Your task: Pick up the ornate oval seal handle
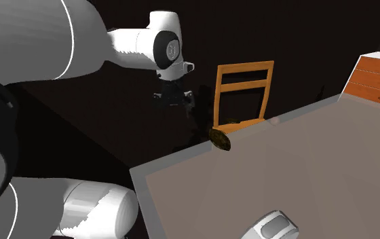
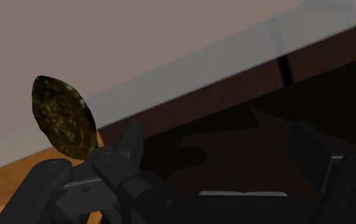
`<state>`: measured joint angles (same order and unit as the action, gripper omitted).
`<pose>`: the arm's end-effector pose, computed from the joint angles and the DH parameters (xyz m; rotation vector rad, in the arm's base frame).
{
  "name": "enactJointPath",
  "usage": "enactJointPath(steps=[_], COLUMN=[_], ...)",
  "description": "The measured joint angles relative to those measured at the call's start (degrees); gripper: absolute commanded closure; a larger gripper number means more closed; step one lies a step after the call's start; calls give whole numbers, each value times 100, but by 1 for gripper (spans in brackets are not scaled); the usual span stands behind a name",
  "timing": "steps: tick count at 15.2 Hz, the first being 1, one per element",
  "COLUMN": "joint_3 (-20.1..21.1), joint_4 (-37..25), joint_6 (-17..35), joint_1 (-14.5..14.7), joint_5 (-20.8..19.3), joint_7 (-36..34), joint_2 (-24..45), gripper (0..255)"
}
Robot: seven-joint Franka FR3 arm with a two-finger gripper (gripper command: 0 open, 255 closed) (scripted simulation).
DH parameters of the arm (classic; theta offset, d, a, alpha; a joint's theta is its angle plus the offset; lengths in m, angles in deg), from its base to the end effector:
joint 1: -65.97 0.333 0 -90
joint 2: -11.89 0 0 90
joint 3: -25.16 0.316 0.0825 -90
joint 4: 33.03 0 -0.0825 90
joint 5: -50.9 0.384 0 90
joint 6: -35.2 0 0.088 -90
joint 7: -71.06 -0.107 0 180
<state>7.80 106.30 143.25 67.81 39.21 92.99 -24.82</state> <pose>0.3535 -0.1273 0.5215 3.0824 0.3384 0.1063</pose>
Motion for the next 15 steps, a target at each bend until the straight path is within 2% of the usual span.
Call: enactJointPath(steps=[5, 9, 12, 15], joint_3=[-820, -1522, -2025, -2461], joint_4=[-142, -416, -768, -1188], joint_6=[834, 1454, 1817, 2046], joint_1=[224, 521, 829, 1032], joint_5=[118, 518, 1125, 2031], joint_7=[1169, 2266, 3211, 4394], joint_2=[776, 1601, 2379, 3290], gripper=[0, 0, 0, 0])
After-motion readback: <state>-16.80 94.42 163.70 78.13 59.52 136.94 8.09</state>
